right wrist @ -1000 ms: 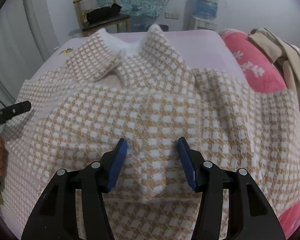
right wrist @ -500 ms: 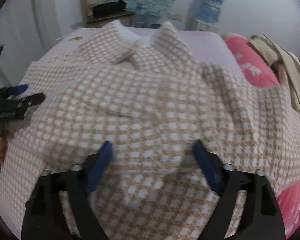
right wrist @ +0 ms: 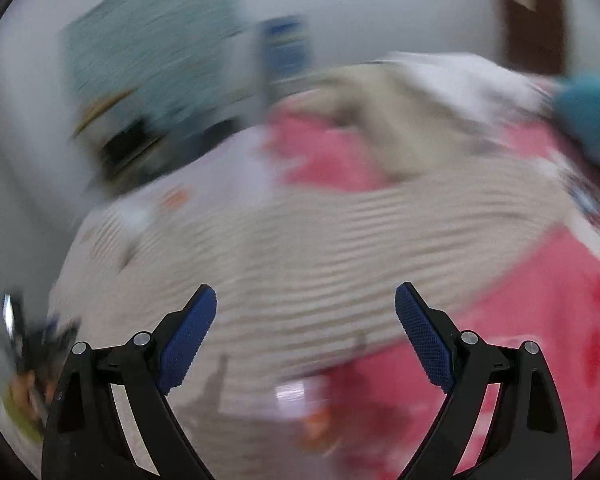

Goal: Fold large clothes

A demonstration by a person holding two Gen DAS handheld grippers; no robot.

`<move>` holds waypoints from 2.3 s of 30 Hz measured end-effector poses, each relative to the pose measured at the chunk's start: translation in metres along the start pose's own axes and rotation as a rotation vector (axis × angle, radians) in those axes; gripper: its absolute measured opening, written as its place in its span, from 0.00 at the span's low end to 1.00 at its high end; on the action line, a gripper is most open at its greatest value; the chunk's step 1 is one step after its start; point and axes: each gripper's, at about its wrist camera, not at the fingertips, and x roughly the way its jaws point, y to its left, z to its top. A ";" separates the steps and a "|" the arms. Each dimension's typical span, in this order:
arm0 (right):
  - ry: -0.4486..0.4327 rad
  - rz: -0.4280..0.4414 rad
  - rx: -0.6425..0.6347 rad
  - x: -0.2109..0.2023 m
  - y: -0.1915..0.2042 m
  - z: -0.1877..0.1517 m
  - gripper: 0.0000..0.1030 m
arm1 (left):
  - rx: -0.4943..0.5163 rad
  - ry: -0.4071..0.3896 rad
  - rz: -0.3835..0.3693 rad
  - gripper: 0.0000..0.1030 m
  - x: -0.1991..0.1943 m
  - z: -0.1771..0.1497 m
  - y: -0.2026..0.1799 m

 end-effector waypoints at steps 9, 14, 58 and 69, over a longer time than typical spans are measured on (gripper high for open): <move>-0.015 -0.148 0.459 0.025 -0.187 0.046 0.58 | -0.001 0.000 0.001 0.95 0.000 -0.001 -0.003; 0.016 -0.152 0.611 0.059 -0.227 0.045 0.42 | -0.001 -0.001 0.002 0.95 0.001 -0.001 -0.003; -0.085 0.475 -0.582 -0.063 0.380 -0.019 0.50 | -0.090 -0.105 -0.262 0.95 -0.130 -0.062 0.060; 0.013 0.258 -0.437 0.006 0.270 -0.010 0.59 | -0.104 -0.172 -0.366 0.81 -0.124 -0.043 0.067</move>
